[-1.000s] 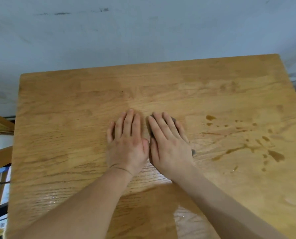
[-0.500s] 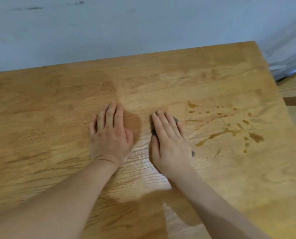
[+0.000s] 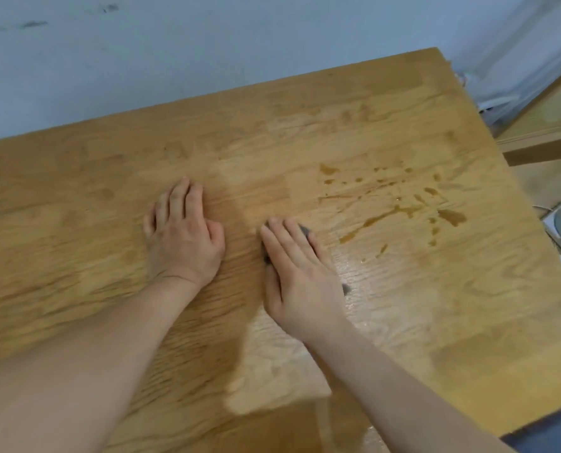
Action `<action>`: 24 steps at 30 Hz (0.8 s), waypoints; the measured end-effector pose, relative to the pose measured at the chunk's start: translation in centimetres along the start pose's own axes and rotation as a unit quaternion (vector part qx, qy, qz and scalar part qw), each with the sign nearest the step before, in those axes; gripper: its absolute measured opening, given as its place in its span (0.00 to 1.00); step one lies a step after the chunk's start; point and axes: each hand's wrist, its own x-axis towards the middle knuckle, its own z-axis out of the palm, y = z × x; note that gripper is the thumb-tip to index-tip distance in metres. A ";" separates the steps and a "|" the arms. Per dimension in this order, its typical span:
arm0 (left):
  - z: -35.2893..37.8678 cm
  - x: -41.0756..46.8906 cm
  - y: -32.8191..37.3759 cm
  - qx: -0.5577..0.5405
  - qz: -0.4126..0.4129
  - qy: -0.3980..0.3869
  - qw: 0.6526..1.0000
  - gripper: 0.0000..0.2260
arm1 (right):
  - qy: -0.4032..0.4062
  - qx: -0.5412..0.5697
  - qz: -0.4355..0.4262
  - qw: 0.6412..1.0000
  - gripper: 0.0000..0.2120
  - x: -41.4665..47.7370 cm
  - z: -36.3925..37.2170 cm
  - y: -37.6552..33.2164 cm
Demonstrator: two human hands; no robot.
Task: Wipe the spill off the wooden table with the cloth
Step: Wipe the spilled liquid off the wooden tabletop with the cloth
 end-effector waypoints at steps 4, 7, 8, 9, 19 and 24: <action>0.0 -0.2 0.1 0.001 0.003 -0.007 1.000 0.24 | -0.010 -0.005 -0.057 0.998 0.24 -6.7 -1.5 3.1; 0.0 -0.4 0.1 0.010 0.011 -0.012 1.000 0.23 | 0.011 -0.016 0.003 1.000 0.24 -3.5 -1.6 4.2; 0.0 -0.5 0.2 0.010 0.012 -0.011 1.000 0.23 | 0.026 -0.019 0.052 0.998 0.25 -1.8 -1.4 4.0; 0.1 -0.6 0.3 0.009 0.012 -0.008 1.000 0.23 | 0.043 -0.014 0.107 0.993 0.26 -0.4 -1.0 3.3; 2.1 -10.2 8.9 -0.003 0.115 -0.066 0.991 0.26 | 0.068 -0.002 0.068 0.995 0.23 -6.0 -1.3 5.2; 3.1 -11.9 11.1 0.010 0.190 -0.083 0.978 0.25 | 0.121 -0.027 0.246 0.961 0.25 -4.6 -3.4 9.1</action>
